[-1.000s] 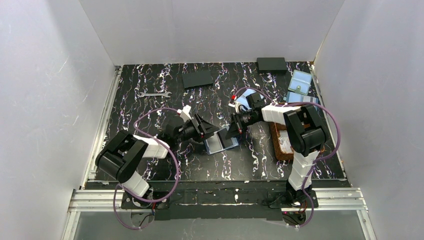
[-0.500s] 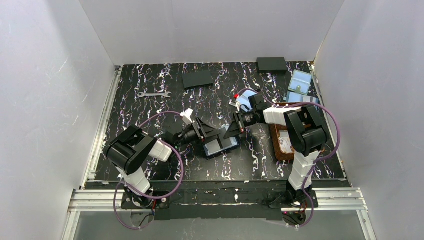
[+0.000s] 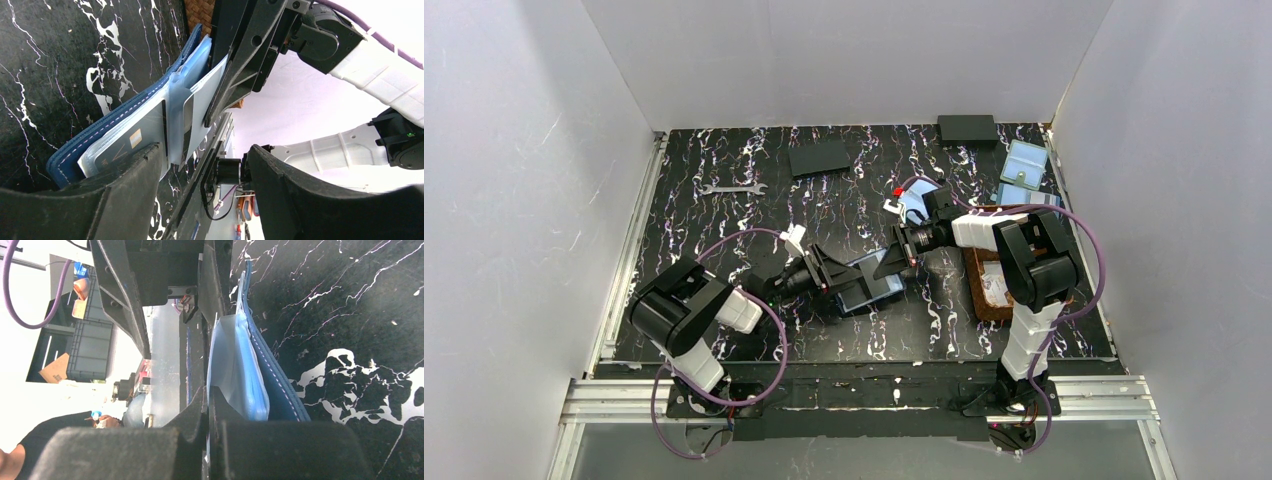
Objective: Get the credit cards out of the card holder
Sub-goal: Remove the credit card from the card holder.
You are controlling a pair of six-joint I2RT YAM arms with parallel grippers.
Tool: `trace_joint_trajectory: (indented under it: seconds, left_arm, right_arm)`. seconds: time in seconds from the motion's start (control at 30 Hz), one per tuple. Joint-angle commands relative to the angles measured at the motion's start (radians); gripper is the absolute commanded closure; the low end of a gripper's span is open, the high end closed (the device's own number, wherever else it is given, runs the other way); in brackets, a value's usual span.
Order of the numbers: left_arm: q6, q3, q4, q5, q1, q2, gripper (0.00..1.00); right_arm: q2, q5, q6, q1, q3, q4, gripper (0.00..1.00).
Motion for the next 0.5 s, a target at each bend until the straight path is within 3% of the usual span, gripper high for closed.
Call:
trace_joint_trajectory:
  seconds: [0.0,0.3,0.47]
  left_arm:
    - [0.043,-0.004,-0.010,-0.008,-0.009,-0.036,0.37]
    - [0.053,0.043,-0.010,0.014,-0.027,-0.022,0.43]
    - [0.054,0.057,-0.007,0.018,-0.031,-0.013,0.53]
  right_arm:
    - [-0.048,-0.107,-0.030,0.000,0.015,-0.007,0.99]
    - [-0.026,-0.154,-0.063,0.003,0.030,-0.049,0.99]
    - [-0.017,-0.171,-0.076,0.014,0.038,-0.070,0.99]
